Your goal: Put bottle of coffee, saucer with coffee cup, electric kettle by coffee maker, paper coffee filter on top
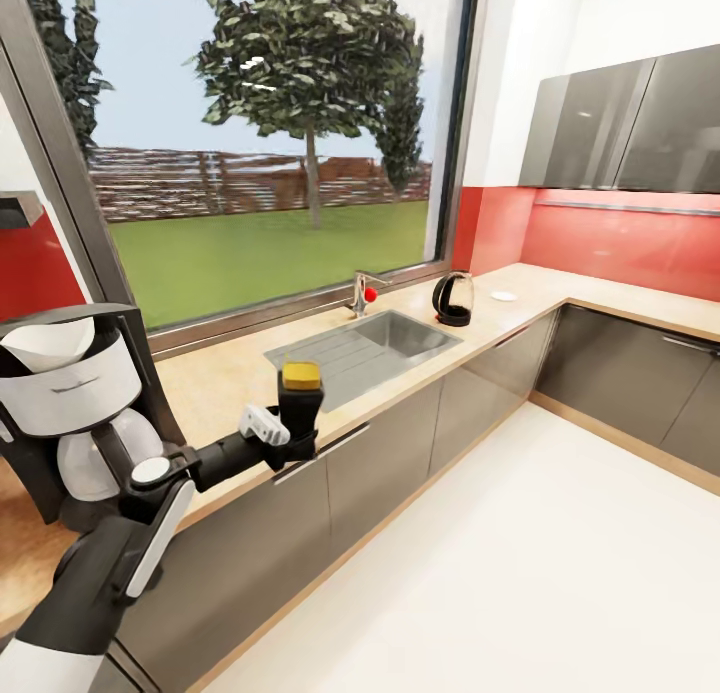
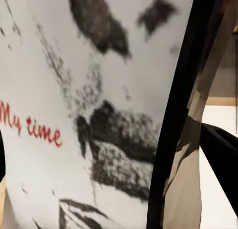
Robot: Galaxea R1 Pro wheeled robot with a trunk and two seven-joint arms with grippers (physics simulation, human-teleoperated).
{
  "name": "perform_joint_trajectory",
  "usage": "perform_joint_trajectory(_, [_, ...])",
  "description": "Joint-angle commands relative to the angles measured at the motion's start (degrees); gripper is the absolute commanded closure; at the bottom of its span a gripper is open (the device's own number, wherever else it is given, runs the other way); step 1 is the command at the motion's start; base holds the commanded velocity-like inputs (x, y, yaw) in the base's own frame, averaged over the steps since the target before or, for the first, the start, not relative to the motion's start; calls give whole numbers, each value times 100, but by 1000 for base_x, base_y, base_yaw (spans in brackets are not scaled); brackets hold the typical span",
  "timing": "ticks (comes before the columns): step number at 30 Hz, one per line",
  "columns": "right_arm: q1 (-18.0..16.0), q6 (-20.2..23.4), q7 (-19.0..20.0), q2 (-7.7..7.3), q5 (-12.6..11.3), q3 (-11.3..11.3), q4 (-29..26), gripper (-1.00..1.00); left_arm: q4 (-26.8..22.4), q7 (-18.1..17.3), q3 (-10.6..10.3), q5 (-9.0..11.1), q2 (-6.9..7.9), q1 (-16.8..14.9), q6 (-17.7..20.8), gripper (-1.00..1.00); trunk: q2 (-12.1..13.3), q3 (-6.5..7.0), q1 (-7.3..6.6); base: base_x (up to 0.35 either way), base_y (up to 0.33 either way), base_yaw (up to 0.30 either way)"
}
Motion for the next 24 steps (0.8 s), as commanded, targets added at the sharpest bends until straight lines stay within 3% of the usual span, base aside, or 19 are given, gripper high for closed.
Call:
perform_joint_trajectory(1, [-3,6,24,-1,45,-49,-5,-100,-3,-41,-4,57,4,1,44,100,-13,-13,4,0,0,0])
perform_joint_trajectory(7, [-3,5,32,6,38,-52,-5,-100,1,-212,5,79,5,33,24,100,-13,-13,4,0,0,1])
perform_joint_trajectory(10, [-3,5,33,8,38,-52,-5,-100,5,-223,7,95,-1,207,-25,100,-13,-13,4,0,0,122])
perform_joint_trajectory(14, [-3,5,33,8,38,-52,-7,-100,19,-227,1,102,-4,314,-278,100,-13,-13,4,0,0,244])
perform_joint_trajectory(18, [-3,5,33,8,38,-52,-6,-100,24,-322,-7,118,-4,636,-438,100,-13,-13,4,0,0,204])
perform_joint_trajectory(21, [-3,5,33,8,38,-52,-7,-100,24,-613,2,122,-4,911,-899,100,-13,-13,4,0,0,22])
perform_joint_trajectory(24, [-3,-3,33,8,38,-52,-7,-100,24,-692,2,300,-4,965,-1018,100,-13,-13,4,0,0,3])
